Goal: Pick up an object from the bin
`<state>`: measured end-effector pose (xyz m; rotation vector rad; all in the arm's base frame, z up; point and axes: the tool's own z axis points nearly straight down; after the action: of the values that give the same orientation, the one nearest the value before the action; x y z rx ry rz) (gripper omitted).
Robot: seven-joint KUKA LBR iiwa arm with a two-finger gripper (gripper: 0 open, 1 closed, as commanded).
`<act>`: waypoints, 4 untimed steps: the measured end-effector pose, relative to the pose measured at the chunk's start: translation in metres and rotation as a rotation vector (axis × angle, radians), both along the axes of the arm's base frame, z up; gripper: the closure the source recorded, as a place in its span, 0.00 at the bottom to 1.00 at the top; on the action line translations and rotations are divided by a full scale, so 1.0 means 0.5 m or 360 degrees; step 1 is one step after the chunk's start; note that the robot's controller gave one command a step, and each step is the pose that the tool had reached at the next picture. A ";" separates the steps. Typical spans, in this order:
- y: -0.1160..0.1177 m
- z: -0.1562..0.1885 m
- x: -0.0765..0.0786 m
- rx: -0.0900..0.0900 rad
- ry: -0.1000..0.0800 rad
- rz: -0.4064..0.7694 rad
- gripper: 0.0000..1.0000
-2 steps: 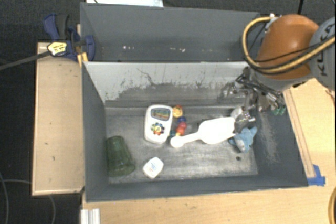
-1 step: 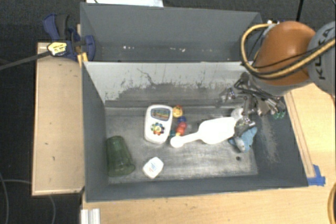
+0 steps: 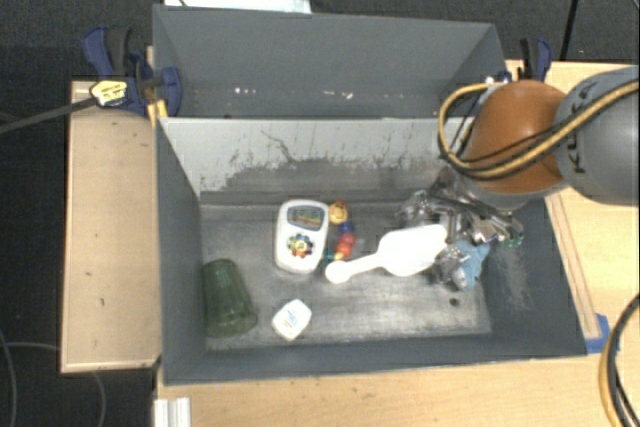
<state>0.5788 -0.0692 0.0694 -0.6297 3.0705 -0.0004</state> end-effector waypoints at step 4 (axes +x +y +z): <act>0.001 0.054 -0.013 0.0001 0.0018 0.0169 1.00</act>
Offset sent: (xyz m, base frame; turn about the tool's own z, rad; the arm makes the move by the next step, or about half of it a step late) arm 0.0000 0.0000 0.0000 0.0000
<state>0.5723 -0.0687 0.0964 -0.7942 3.0433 0.0044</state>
